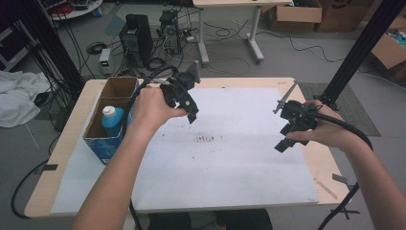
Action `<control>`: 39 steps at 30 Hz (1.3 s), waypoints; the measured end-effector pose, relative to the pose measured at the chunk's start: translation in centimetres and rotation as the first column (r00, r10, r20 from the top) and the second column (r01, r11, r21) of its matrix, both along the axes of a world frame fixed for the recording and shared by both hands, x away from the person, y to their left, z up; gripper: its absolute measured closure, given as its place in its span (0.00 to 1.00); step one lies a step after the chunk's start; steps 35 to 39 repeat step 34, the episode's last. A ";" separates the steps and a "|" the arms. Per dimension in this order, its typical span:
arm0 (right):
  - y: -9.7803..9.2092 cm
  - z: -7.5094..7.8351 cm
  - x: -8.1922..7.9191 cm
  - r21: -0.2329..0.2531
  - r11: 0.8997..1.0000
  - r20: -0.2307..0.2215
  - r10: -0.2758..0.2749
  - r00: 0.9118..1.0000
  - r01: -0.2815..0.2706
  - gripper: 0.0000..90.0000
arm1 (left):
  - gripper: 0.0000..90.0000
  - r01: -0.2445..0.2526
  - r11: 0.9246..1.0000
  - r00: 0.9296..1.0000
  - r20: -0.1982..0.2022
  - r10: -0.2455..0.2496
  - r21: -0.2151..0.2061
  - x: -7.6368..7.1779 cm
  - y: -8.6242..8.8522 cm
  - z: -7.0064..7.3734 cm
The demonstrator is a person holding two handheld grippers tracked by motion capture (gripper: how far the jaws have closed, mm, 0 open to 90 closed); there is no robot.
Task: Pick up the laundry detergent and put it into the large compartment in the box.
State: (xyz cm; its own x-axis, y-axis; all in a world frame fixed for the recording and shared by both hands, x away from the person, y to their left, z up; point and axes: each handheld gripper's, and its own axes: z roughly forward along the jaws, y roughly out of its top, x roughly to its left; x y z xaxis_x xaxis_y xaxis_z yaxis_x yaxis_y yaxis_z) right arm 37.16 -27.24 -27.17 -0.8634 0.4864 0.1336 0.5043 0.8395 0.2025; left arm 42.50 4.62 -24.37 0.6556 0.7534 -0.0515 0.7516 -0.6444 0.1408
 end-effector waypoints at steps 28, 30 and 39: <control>-0.3 -0.4 0.0 0.004 1.000 -0.009 -0.003 1.000 0.003 0.29 | 0.17 0.046 0.998 0.999 0.009 -0.046 0.043 0.0 -2.6 -1.7; -0.3 -0.4 -0.1 0.003 1.000 -0.009 -0.005 1.000 0.005 0.29 | 0.16 0.044 0.998 0.999 0.010 -0.045 0.042 0.0 -2.6 -1.7; -0.3 -0.4 0.0 0.007 1.000 -0.006 -0.006 1.000 0.006 0.29 | 0.16 0.047 0.998 0.999 0.011 -0.047 0.049 0.1 -2.5 -1.6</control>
